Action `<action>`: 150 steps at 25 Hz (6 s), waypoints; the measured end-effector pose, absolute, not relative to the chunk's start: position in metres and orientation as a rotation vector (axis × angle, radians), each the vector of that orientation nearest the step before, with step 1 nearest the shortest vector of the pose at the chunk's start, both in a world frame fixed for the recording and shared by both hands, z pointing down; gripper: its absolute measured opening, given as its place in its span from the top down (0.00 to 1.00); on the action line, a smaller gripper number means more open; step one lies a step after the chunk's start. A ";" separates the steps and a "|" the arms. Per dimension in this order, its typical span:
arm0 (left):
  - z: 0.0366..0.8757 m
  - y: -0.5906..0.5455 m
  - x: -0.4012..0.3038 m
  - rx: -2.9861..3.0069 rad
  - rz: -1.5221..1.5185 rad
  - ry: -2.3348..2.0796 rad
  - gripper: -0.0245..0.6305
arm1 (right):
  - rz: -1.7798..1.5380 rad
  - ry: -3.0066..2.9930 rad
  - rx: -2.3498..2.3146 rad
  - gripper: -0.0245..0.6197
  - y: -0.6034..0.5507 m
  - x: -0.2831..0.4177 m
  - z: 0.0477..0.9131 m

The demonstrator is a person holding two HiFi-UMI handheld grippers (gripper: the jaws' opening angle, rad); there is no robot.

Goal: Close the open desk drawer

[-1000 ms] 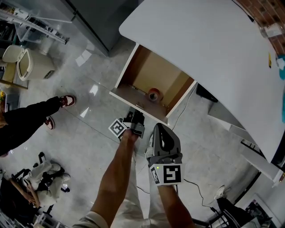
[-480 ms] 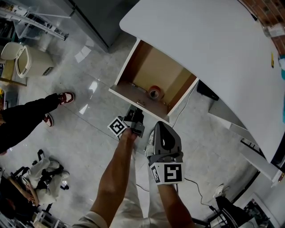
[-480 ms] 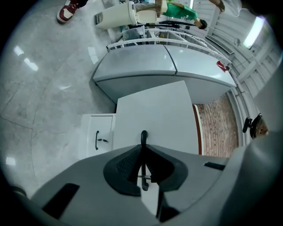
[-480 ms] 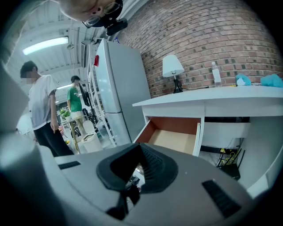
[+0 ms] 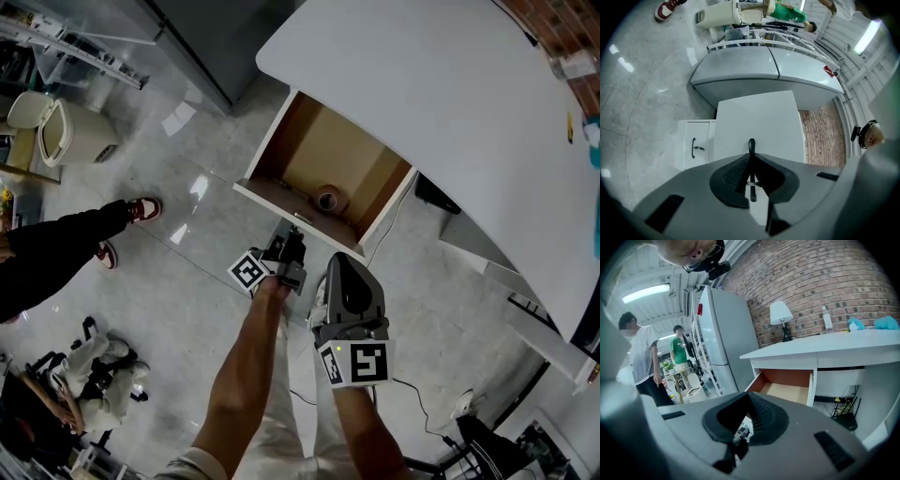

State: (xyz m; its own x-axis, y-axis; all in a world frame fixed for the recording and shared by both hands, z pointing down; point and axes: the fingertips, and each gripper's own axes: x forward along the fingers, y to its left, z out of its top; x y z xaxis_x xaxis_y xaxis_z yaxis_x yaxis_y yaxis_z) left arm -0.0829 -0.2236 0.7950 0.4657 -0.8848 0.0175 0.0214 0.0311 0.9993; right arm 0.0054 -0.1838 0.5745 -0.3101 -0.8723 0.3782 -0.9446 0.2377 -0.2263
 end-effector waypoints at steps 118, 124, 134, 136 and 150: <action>0.735 -0.422 0.039 1.524 -0.573 -0.790 0.93 | 0.630 -2.319 1.735 0.95 -0.246 0.044 0.563; 0.744 -0.404 0.032 1.476 -0.610 -0.768 0.86 | 0.617 -2.322 1.747 0.95 -0.241 0.042 0.554; 0.724 -0.364 0.016 1.487 -0.689 -0.714 0.95 | 0.614 -2.344 1.747 0.95 -0.226 0.036 0.548; 0.714 -0.359 0.011 1.503 -0.705 -0.706 0.95 | 0.612 -2.347 1.747 0.95 -0.222 0.034 0.546; 0.641 -0.310 -0.025 1.630 -0.686 -0.742 0.95 | 0.562 -2.378 1.747 0.95 -0.215 0.014 0.512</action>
